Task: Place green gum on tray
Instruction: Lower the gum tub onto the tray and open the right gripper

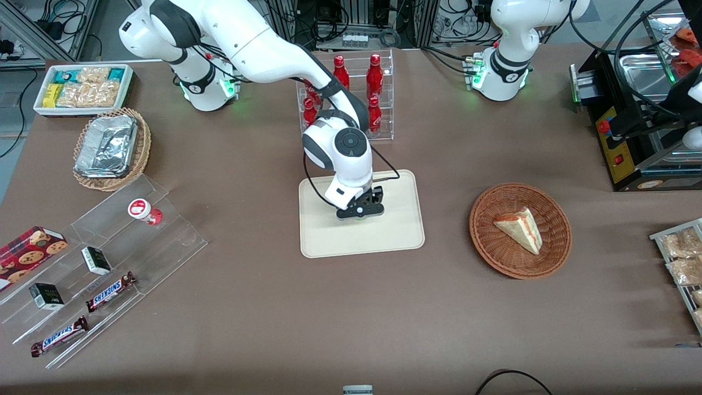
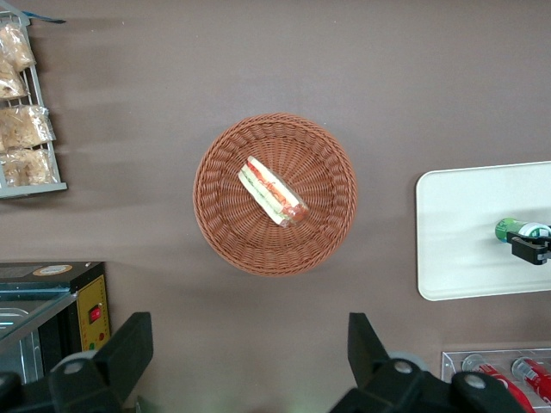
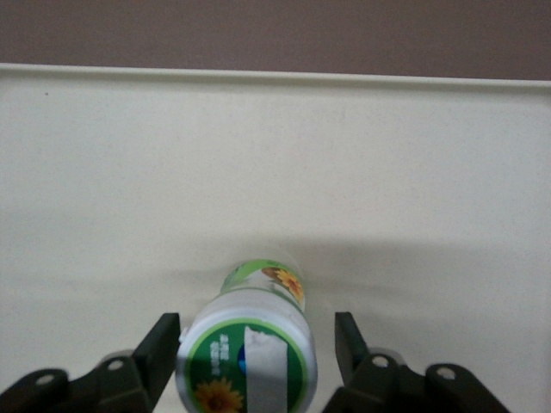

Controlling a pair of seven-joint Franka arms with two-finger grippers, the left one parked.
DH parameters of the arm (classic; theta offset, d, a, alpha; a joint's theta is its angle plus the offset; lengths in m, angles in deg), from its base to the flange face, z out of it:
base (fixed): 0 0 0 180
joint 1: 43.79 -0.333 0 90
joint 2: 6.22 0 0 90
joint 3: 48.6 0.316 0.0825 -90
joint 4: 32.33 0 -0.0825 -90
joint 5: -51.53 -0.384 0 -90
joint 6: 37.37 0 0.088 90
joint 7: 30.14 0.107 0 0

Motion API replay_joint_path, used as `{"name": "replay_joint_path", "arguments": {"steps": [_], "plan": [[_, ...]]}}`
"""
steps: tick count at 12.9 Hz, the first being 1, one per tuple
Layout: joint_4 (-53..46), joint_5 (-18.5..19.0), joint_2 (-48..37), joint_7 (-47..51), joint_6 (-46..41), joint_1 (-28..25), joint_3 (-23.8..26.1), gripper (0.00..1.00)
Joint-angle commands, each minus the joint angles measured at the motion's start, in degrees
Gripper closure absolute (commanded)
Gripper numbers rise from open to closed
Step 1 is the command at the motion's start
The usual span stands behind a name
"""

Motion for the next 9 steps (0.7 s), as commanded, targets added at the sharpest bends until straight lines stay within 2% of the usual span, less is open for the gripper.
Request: {"name": "replay_joint_path", "arguments": {"steps": [1, 4, 6, 9], "plan": [[0.2, 0.7, 0.1, -0.2, 1.2, 0.3, 0.0, 0.0], [0.2, 0.6, -2.1, -0.3, -1.5, 1.0, 0.0, 0.0], [0.2, 0.7, -5.8, -0.3, -7.8, 1.7, -0.4, 0.0], [1.8, -0.2, -14.3, -1.0, -16.0, 5.4, -0.1, 0.0]]}}
